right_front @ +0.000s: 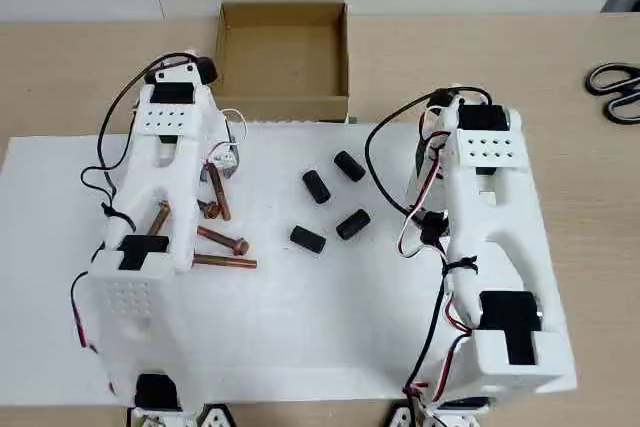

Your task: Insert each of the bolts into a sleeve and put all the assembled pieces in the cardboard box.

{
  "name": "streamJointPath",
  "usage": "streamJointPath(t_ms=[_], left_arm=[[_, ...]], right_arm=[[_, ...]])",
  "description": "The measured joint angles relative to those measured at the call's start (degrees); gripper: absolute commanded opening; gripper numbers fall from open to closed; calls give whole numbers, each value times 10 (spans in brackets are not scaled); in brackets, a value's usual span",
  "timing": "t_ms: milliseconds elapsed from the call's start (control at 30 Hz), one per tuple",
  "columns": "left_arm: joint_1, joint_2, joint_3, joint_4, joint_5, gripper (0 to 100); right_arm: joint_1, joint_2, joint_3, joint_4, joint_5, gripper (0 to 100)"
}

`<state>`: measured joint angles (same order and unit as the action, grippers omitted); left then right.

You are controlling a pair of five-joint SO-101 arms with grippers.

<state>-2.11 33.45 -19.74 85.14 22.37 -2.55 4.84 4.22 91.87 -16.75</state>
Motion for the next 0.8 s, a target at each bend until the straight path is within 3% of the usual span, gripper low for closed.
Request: streamJointPath(t_ms=[133,800], left_arm=[[0,0,0,-10,0,57],[3,47,-14,-18,-3,59]], right_arm=[[0,0,0,0,0,2],[0,0,0,0,0,2]])
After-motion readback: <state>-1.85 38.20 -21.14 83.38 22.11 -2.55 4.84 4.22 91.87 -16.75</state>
